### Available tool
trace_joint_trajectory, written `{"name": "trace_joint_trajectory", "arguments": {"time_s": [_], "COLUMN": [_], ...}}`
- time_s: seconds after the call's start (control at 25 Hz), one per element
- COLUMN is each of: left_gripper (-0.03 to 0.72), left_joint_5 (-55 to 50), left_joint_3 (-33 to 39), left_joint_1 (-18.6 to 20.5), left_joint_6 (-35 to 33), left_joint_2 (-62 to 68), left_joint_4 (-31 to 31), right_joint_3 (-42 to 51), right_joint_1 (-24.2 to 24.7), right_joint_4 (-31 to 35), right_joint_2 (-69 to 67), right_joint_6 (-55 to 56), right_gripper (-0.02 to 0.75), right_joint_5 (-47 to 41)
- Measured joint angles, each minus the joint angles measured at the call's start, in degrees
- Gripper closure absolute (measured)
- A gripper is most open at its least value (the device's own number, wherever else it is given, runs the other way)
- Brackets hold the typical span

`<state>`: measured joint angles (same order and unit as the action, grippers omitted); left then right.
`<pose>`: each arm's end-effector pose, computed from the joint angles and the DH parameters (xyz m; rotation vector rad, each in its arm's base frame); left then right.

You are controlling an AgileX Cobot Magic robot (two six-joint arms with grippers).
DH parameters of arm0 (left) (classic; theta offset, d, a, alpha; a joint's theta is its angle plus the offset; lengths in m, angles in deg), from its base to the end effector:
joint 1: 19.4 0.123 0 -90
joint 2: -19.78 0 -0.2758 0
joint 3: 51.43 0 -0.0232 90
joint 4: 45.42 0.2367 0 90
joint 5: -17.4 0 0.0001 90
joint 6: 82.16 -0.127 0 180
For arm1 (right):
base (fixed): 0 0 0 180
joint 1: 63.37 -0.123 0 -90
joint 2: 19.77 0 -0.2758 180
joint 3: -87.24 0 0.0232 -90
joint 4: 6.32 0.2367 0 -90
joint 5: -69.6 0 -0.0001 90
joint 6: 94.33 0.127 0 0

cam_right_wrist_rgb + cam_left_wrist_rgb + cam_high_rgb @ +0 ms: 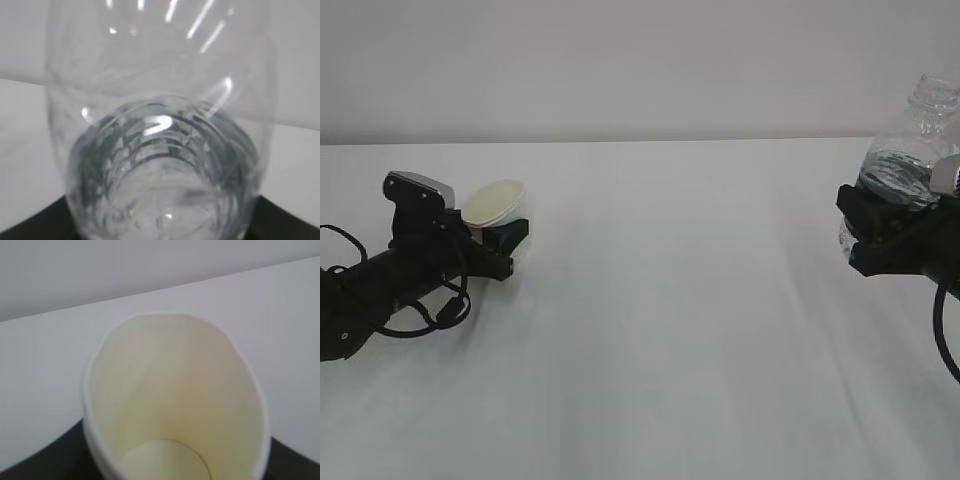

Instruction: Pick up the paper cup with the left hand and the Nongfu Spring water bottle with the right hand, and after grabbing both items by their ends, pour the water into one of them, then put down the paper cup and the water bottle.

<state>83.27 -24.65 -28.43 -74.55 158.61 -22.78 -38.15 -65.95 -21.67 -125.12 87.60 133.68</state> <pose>0.3934 -0.1077 0.0572 0.4291 1.7236 -0.4054 0.2967 0.0436 0.1600 -0.2894 1.6624 0.1722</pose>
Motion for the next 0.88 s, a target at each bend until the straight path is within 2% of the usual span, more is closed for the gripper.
{"name": "trace_joint_trajectory", "arguments": {"time_s": [0.12,0.28,0.56,0.88], "left_gripper": [0.262,0.263,0.263,0.263], "left_joint_5": [0.1,0.1,0.0,0.0], "left_joint_3": [0.0,0.0,0.0,0.0], "left_joint_1": [0.0,0.0,0.0,-0.1], "left_joint_6": [0.3,4.3,9.8,14.9], "left_joint_2": [0.0,-0.4,-4.5,-5.6], "left_joint_4": [2.2,7.0,19.0,29.1], "right_joint_3": [0.0,0.0,0.0,0.0], "right_joint_1": [0.0,0.0,0.0,0.0], "right_joint_4": [0.0,0.3,1.4,2.1], "right_joint_2": [0.0,0.0,0.0,0.0], "right_joint_6": [0.0,0.0,0.0,-2.2], "right_gripper": [0.344,0.344,0.344,0.344], "right_joint_5": [0.0,0.0,0.0,0.0]}}
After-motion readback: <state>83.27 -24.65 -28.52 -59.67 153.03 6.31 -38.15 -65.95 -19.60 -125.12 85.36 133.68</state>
